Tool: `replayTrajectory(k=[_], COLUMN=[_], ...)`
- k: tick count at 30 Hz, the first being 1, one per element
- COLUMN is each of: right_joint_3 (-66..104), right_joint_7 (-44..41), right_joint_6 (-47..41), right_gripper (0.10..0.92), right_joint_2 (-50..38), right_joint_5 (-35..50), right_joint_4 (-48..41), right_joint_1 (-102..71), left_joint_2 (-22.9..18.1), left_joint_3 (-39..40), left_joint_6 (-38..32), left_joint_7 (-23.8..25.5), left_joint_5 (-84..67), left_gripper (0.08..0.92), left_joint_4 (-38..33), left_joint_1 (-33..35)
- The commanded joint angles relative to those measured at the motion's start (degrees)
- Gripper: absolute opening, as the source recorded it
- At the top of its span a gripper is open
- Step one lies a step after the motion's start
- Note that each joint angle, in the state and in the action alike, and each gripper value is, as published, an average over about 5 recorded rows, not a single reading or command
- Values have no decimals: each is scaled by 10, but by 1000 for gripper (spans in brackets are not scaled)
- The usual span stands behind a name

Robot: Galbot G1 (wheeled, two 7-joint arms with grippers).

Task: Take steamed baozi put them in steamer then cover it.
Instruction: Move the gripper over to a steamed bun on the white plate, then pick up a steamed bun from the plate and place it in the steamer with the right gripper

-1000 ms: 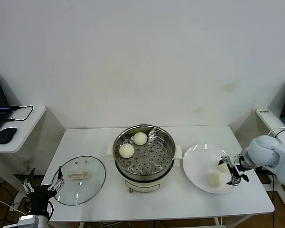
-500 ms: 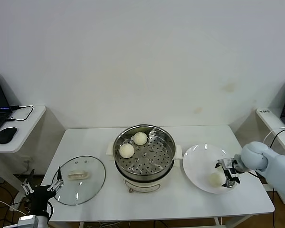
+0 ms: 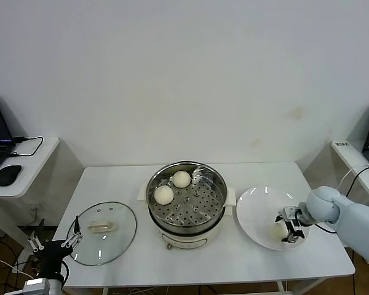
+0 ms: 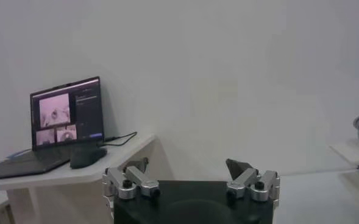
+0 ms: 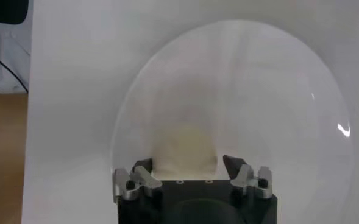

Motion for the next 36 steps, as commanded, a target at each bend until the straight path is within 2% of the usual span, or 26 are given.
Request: replayTrajectory(k=[1,6,21,30,36], right_joint_3=[-1,-20,-112,-210,-276], right_joint_7=[0,-8,-44,-35,-13], right_joint_6=[-1,-3,-13,-27,-33], right_gripper=[578,550,567,568,568], right_joint_2=[5,0,1,101,178], right_joint_5=[1,13,126,201,240], right_joint_4=[-5,-5,-18,-26,8], right_joint_1=[2,38,287,477,526], left_joint_2=[0,0,6,7,4], left_joint_3=[0,1,0,-3,-8], left_joint_6=[0,0,-3,-3,-5], left_joint_7=[0,0,0,0,0], left_joint_5=[0,0,-3,-6,-6], left_gripper=[823,823,823,823,823], left_joint_4=[-1,-3,-5,-11,-16], left_joint_1=[0,1,-3,-3,2])
